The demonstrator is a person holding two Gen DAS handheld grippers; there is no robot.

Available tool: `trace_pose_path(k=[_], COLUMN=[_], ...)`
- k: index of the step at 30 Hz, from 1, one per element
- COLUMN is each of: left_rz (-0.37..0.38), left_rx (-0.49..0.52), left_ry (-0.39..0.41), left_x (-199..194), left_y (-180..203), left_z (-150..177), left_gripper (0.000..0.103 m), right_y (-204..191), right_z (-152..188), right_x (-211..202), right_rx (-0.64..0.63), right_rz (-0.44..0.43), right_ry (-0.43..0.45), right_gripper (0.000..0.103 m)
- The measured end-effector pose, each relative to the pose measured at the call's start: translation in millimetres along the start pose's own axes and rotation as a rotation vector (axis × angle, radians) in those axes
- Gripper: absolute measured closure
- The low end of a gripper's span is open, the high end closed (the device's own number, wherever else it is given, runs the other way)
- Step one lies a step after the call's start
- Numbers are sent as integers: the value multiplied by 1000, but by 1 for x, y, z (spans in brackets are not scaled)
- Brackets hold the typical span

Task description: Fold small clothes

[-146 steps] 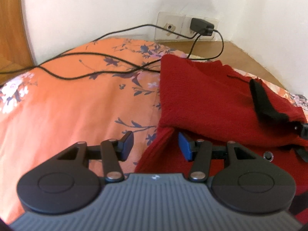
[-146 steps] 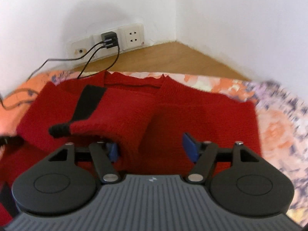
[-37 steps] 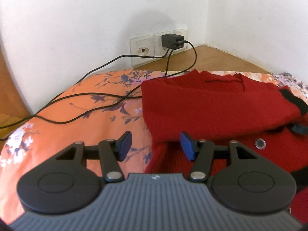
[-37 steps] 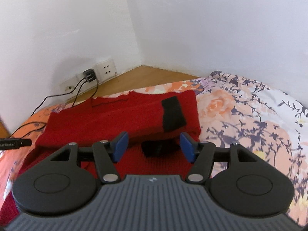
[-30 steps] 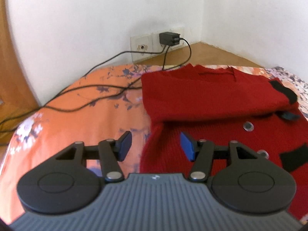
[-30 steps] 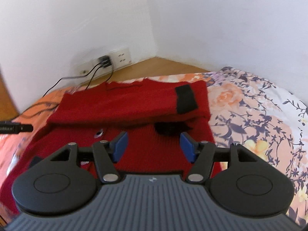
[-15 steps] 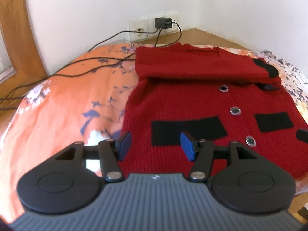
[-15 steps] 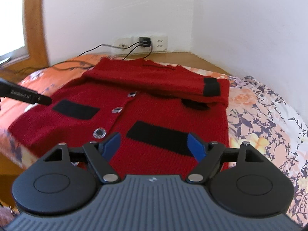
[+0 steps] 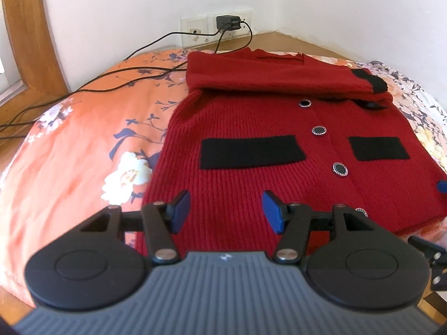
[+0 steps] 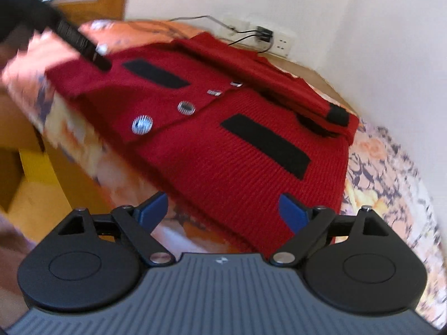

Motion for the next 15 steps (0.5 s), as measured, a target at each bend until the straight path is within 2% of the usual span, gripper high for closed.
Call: trace_pose_path(k=[7,11,15], left_rz=[4,6,16], left_rx=[-12,-4,16], left_ry=[-7,-12,-1], left_x=[-2,-3,-5], left_y=[1,4,8], left_z=[9,14,18], left_gripper=[44,43,34], right_y=[-5,-2,7], right_z=[5,2,-6], right_x=[26,27,11], right_rx=[-86,-52,25], right_rz=[143,146,124], right_ry=[-49,-27,62], right_gripper=[11,11,11])
Point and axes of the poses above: each gripper's, at about its wrist camera, not at the fingertips, and x roughly the way its jaws point, y to its right, z to its underside, the point moved 5 cm from there along x, roughly the way its jaws point, and after that the axes turned 14 degrees about -y, right-handed, at the moved point
